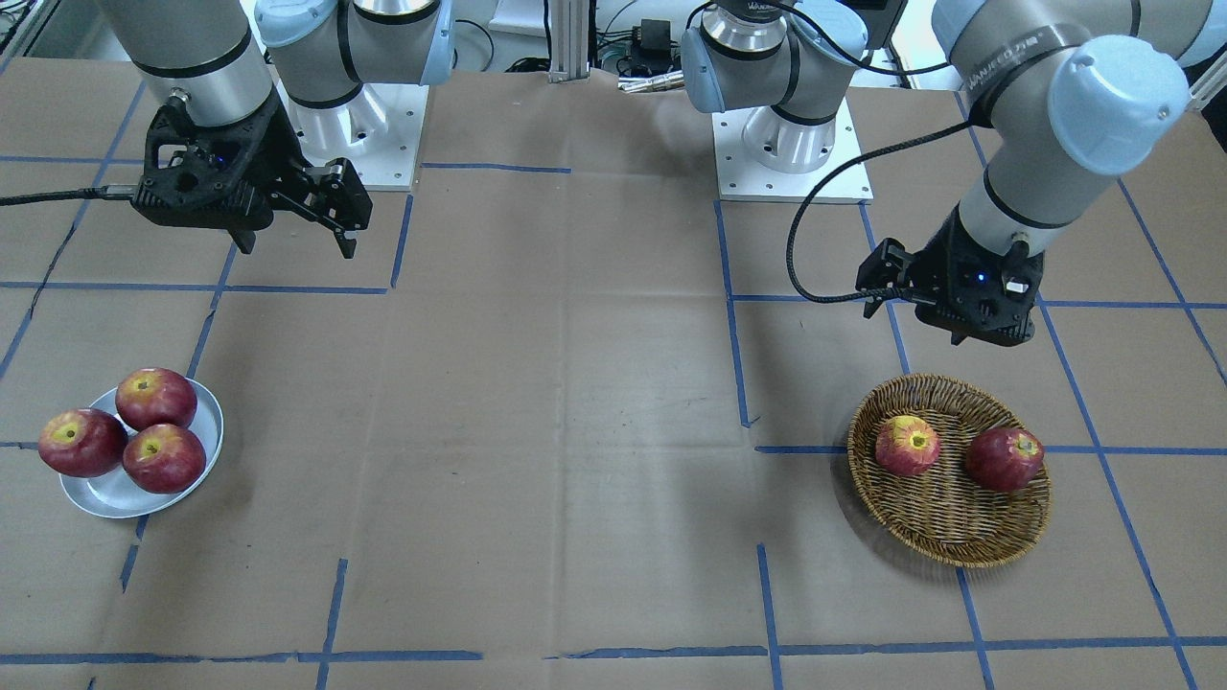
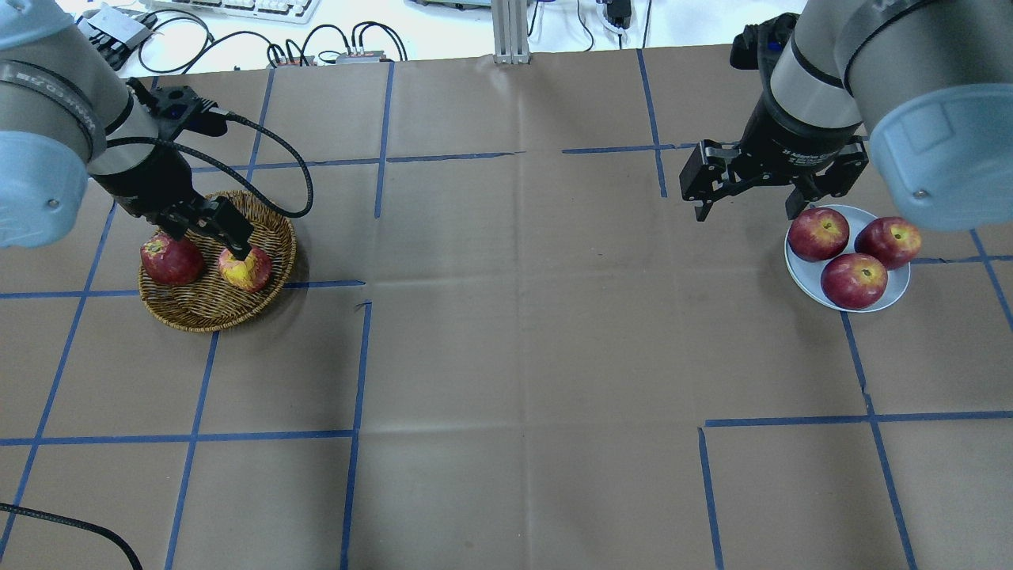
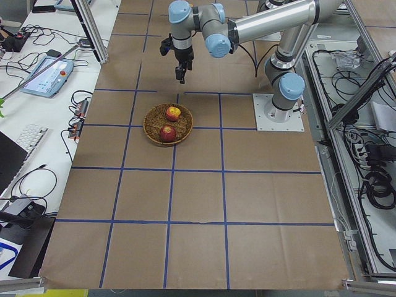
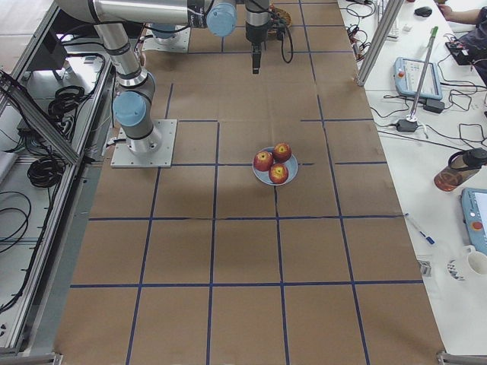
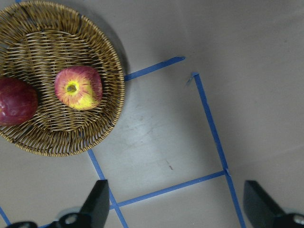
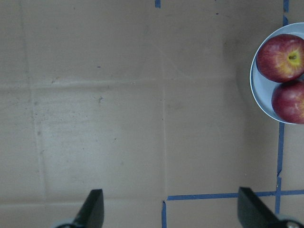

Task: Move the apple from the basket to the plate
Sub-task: 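Lower the left gripper onto the red-yellow apple in the basket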

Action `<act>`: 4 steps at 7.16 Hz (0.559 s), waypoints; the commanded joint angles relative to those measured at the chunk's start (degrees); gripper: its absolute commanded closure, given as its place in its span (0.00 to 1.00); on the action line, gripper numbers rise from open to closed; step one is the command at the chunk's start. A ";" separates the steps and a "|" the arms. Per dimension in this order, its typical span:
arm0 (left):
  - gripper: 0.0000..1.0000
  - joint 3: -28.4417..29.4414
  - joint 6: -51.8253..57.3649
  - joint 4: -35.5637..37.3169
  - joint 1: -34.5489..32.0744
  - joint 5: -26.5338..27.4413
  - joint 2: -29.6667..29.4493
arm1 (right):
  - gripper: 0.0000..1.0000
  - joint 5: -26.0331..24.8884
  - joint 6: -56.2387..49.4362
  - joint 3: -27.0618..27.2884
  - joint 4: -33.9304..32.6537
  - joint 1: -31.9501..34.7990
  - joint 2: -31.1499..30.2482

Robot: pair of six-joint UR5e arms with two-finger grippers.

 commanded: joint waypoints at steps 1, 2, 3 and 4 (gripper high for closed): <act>0.01 -0.73 3.55 5.17 1.75 0.06 -5.01 | 0.00 0.00 0.00 0.06 0.00 0.00 0.00; 0.01 -0.73 4.08 5.80 2.97 -0.20 -6.42 | 0.00 0.00 0.00 -0.02 0.00 0.00 0.00; 0.01 -0.64 4.18 7.20 3.94 -0.38 -7.92 | 0.00 0.00 0.00 -0.02 0.00 0.00 0.00; 0.01 -0.64 4.26 8.78 4.04 -0.38 -9.15 | 0.00 0.00 0.00 -0.02 0.00 0.00 0.00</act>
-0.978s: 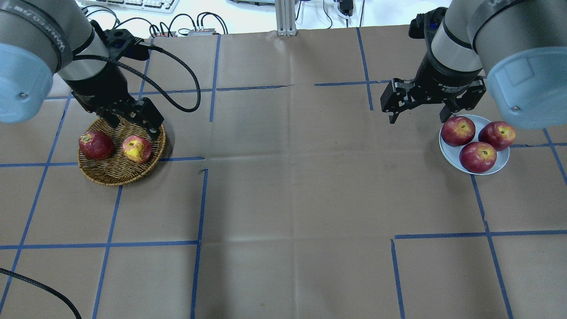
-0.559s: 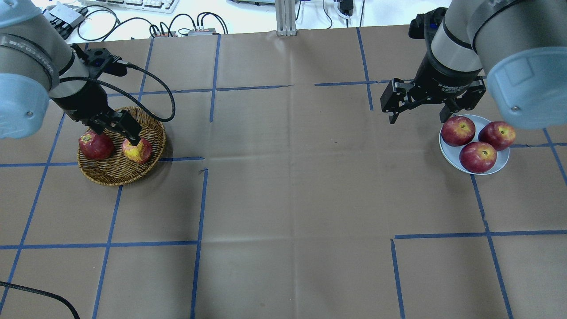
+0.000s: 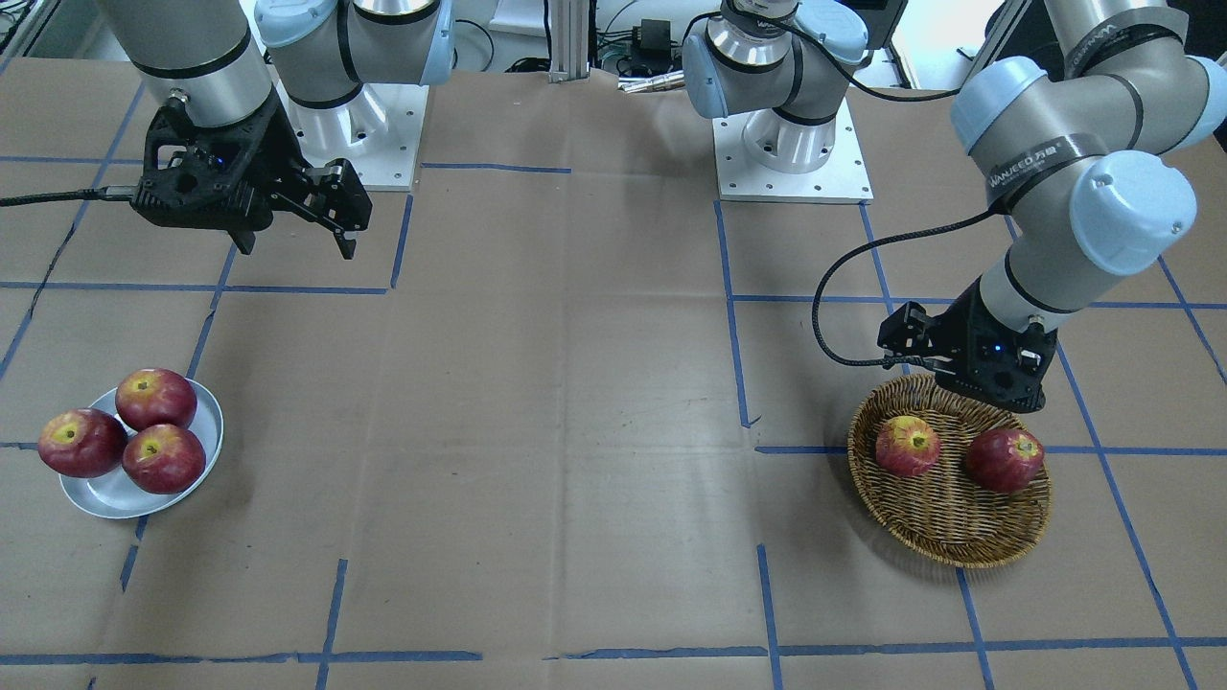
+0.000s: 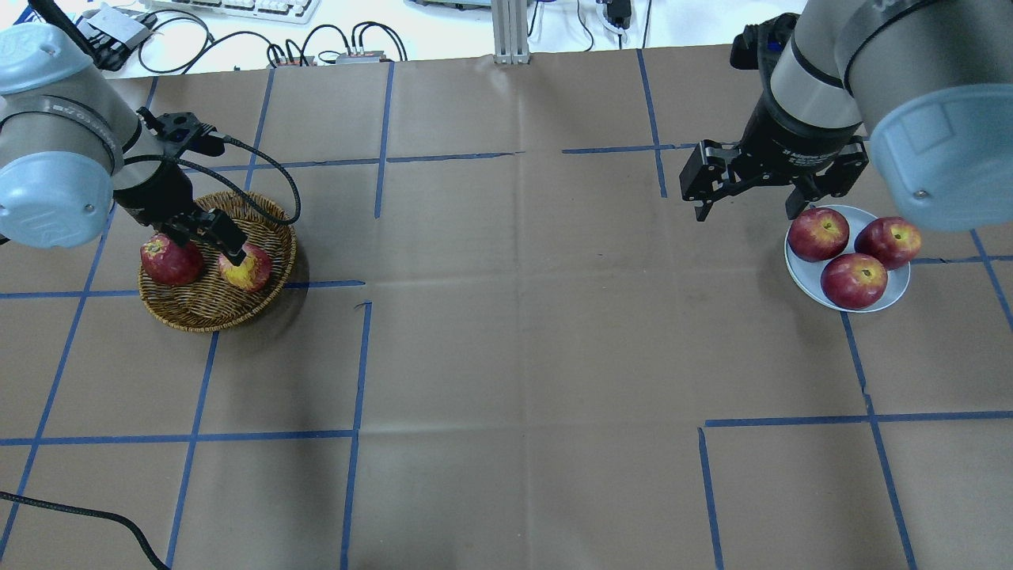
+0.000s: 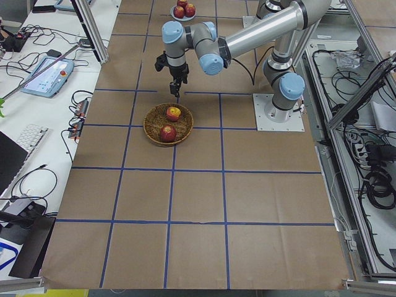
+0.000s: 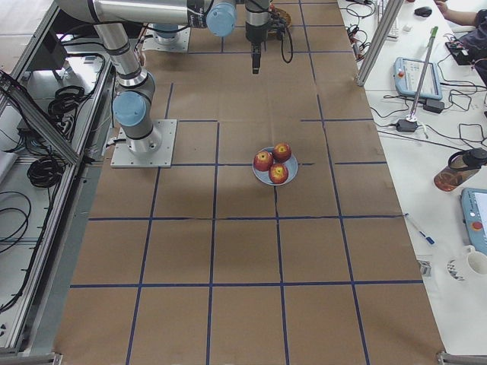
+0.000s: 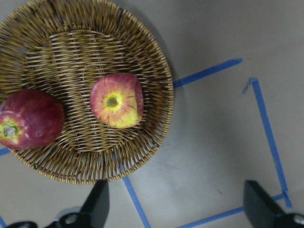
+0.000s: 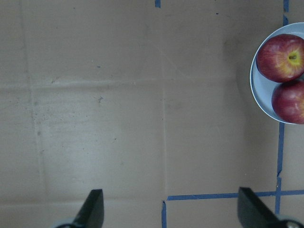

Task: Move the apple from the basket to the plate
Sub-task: 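Lower the left gripper onto the red-yellow apple in the basket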

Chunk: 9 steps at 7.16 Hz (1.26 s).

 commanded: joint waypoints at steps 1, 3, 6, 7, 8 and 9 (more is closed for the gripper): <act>0.01 0.02 0.22 3.11 0.79 -0.08 -2.88 | 0.00 0.00 0.00 -0.01 0.00 0.00 0.00; 0.01 0.02 0.05 5.92 0.80 -0.17 -5.78 | 0.00 0.00 0.09 -0.01 0.00 0.00 0.00; 0.01 1.51 0.13 10.06 0.80 0.09 -10.70 | 0.00 0.00 0.09 0.07 0.00 0.09 -0.09; 0.01 1.52 -0.39 10.76 0.80 0.09 -11.50 | 0.00 0.09 0.09 0.08 0.00 0.09 0.00; 0.01 1.52 -0.48 11.29 0.80 0.09 -12.11 | 0.00 0.18 0.18 0.08 0.00 0.09 0.00; 0.01 1.52 -0.57 11.38 0.80 -0.08 -12.99 | 0.00 0.09 0.09 -0.01 0.00 0.09 0.00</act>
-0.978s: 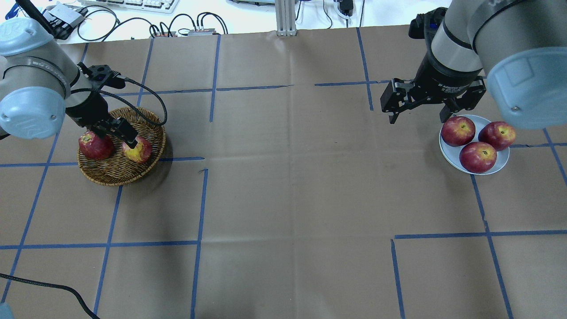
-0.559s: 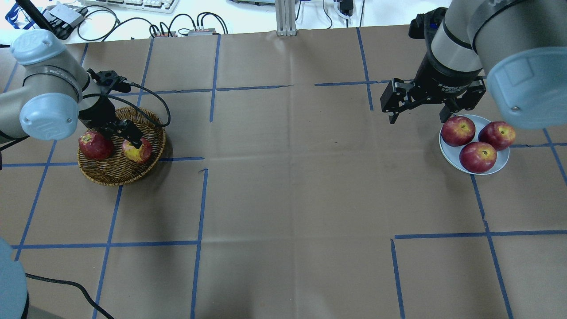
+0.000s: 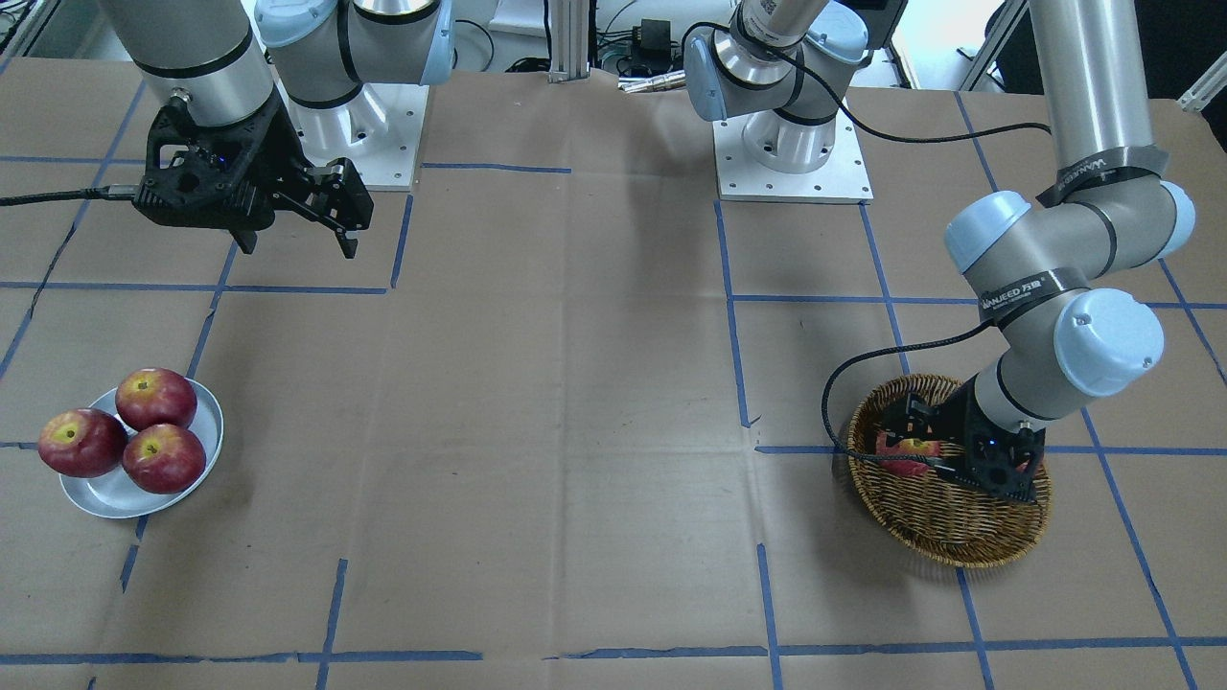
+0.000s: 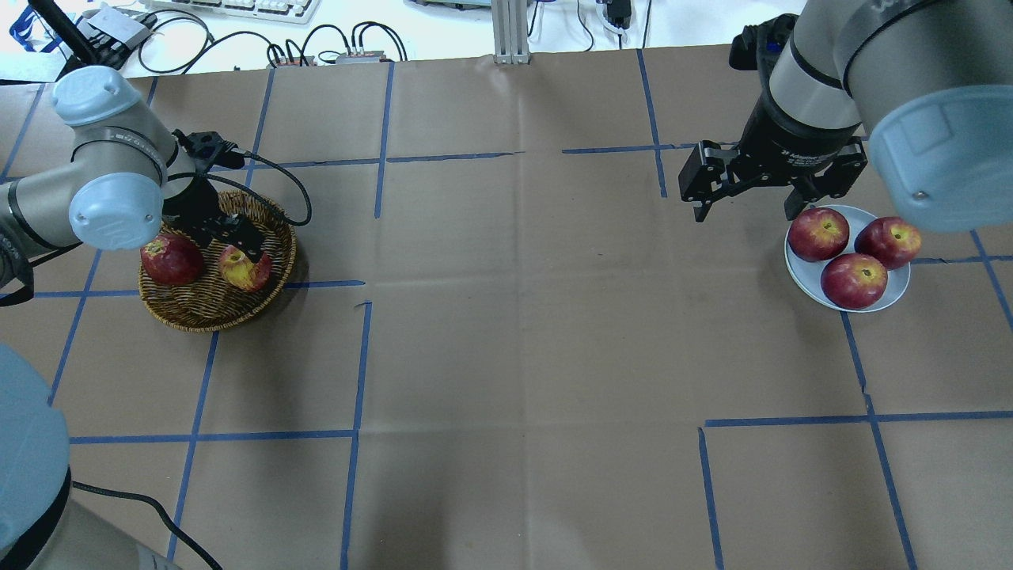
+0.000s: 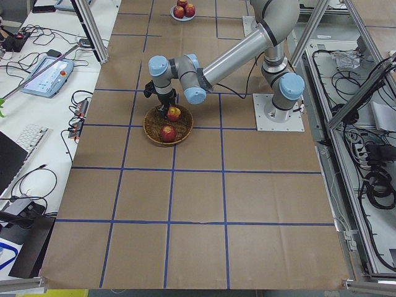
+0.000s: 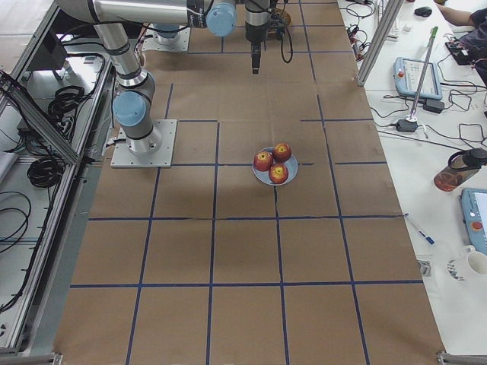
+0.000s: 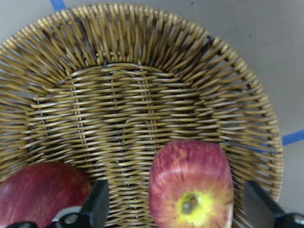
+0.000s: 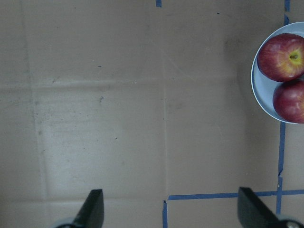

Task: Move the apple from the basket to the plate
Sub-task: 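Close the left gripper on the red-yellow apple and lift it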

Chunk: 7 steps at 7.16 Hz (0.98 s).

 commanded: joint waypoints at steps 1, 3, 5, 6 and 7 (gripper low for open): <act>0.01 -0.22 -0.15 0.28 -0.17 -0.13 -1.18 | 0.00 0.06 -0.04 -0.07 0.00 0.01 0.01; 0.02 -1.45 -0.23 0.28 -0.26 -0.39 -1.01 | 0.00 -0.03 -0.04 -0.07 0.00 0.01 0.01; 0.12 -2.76 -0.32 0.01 -0.53 -0.40 -0.92 | 0.00 -0.03 -0.04 -0.07 0.00 0.01 0.01; 0.14 -3.38 -0.32 0.10 -0.44 -0.31 -0.92 | 0.00 -0.03 -0.04 -0.07 0.00 0.01 0.01; 0.21 -3.47 -0.23 0.01 -0.44 -0.31 -0.92 | 0.00 0.06 0.05 -0.07 0.00 0.01 0.01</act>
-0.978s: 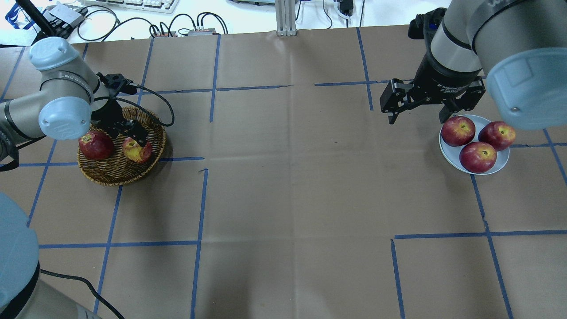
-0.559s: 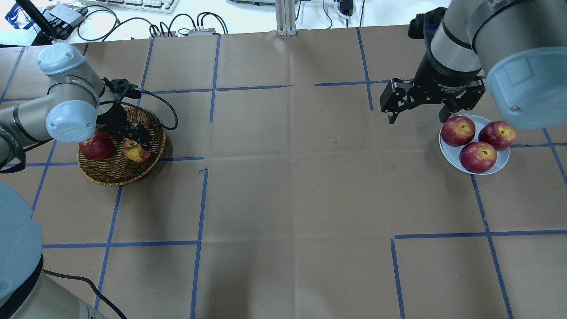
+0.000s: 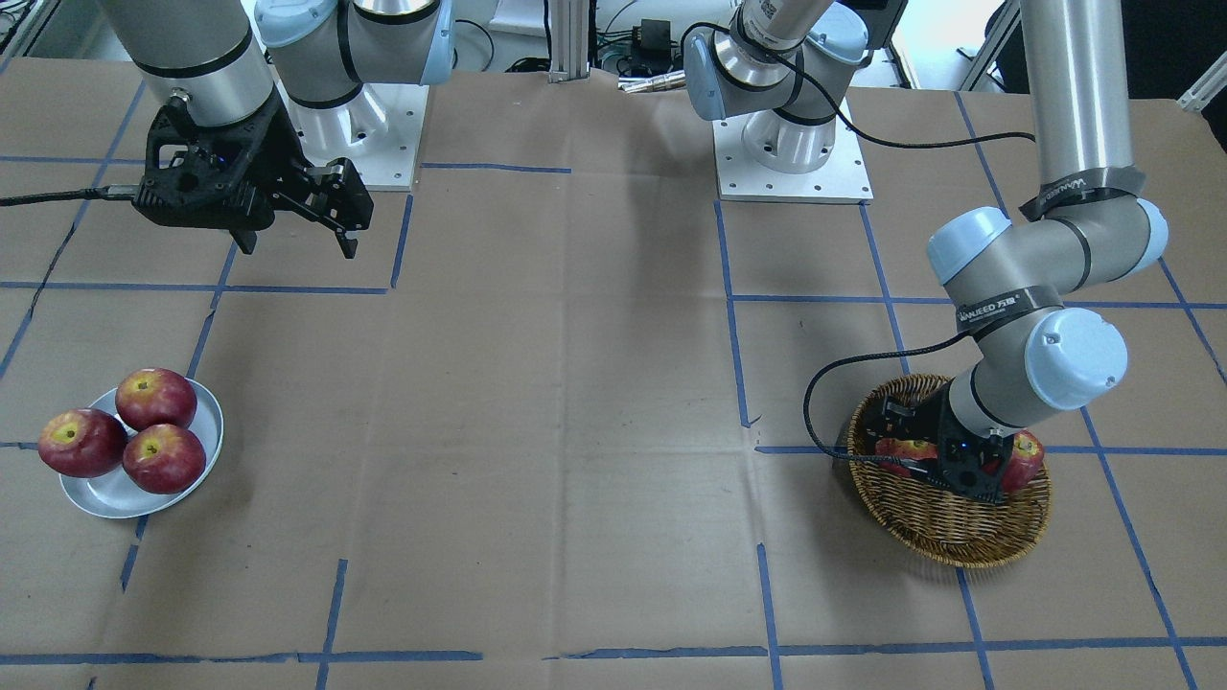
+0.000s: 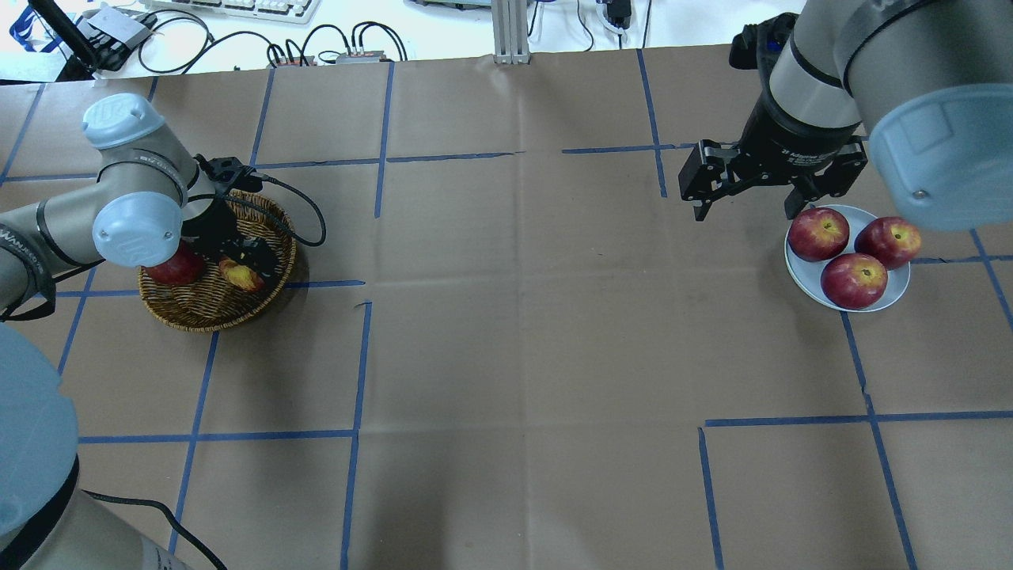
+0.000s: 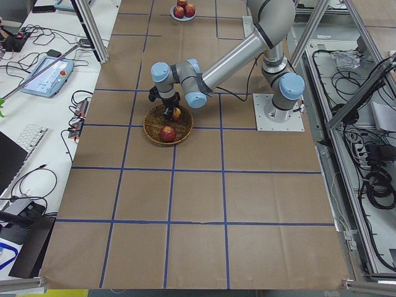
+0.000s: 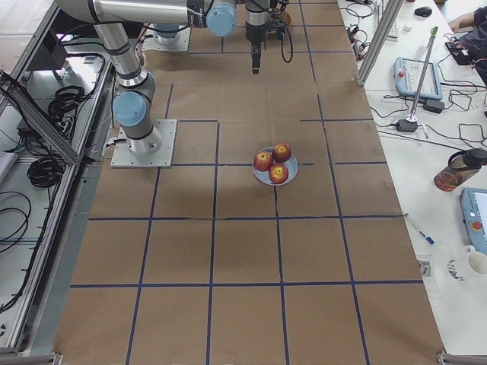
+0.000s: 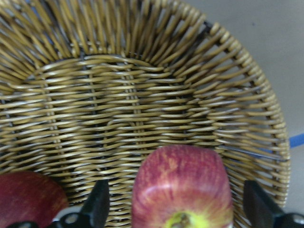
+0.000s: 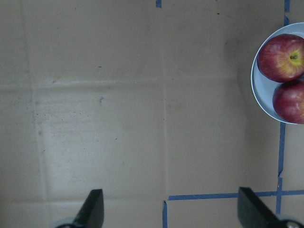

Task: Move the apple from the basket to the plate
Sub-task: 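Close the left gripper on the red-yellow apple and lift it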

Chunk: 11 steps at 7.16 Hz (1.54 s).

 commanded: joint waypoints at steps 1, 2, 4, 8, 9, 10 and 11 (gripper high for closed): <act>0.31 -0.40 0.07 -0.03 -0.06 0.03 0.54 | 0.00 0.06 -0.02 0.00 0.00 0.00 0.00; 0.36 -0.23 0.07 -0.12 -0.06 0.38 1.15 | 0.00 0.06 -0.02 0.00 0.00 0.00 0.00; 0.47 1.08 0.15 -0.73 -0.06 0.82 1.77 | 0.00 -0.02 -0.02 0.00 0.00 0.00 0.00; 0.48 4.15 -8.86 -7.91 -5.83 0.91 8.53 | 0.00 0.06 -0.02 0.00 0.00 0.00 0.00; 0.48 6.08 -13.42 -10.72 -8.90 0.91 9.06 | 0.00 0.06 -0.02 0.00 0.00 0.00 0.00; 0.48 7.67 -18.52 -12.14 -12.33 0.91 9.15 | 0.00 -0.02 -0.02 0.00 0.00 0.00 0.00; 0.48 7.86 -23.96 -12.07 -16.02 0.82 8.72 | 0.00 -0.02 -0.02 0.00 0.00 0.00 0.00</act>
